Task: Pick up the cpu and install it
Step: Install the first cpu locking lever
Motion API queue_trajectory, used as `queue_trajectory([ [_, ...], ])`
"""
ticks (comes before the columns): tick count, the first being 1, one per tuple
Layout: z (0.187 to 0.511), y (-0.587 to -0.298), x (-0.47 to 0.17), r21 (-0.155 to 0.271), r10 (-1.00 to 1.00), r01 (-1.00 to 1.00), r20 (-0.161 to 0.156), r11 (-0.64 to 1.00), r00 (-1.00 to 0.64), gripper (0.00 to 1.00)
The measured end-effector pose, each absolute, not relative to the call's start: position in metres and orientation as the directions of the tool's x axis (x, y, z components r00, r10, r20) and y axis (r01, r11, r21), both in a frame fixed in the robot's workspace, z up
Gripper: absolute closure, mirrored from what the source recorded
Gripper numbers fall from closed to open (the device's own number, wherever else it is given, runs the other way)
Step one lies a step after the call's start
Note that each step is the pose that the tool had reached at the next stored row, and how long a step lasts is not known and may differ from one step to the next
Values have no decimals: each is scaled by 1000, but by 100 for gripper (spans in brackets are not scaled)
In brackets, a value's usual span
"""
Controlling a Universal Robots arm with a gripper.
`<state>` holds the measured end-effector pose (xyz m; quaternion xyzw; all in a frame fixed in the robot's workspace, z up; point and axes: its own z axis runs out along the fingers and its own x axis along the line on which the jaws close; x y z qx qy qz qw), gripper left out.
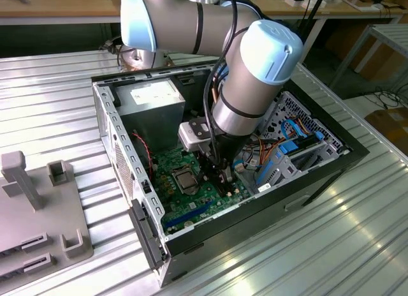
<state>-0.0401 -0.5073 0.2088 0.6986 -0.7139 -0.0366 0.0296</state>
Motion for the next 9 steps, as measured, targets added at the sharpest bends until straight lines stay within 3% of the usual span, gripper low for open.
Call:
queue_trajectory([
  [9, 205, -507, -37, 94, -1000, -996, -8, 2, -2, 89],
])
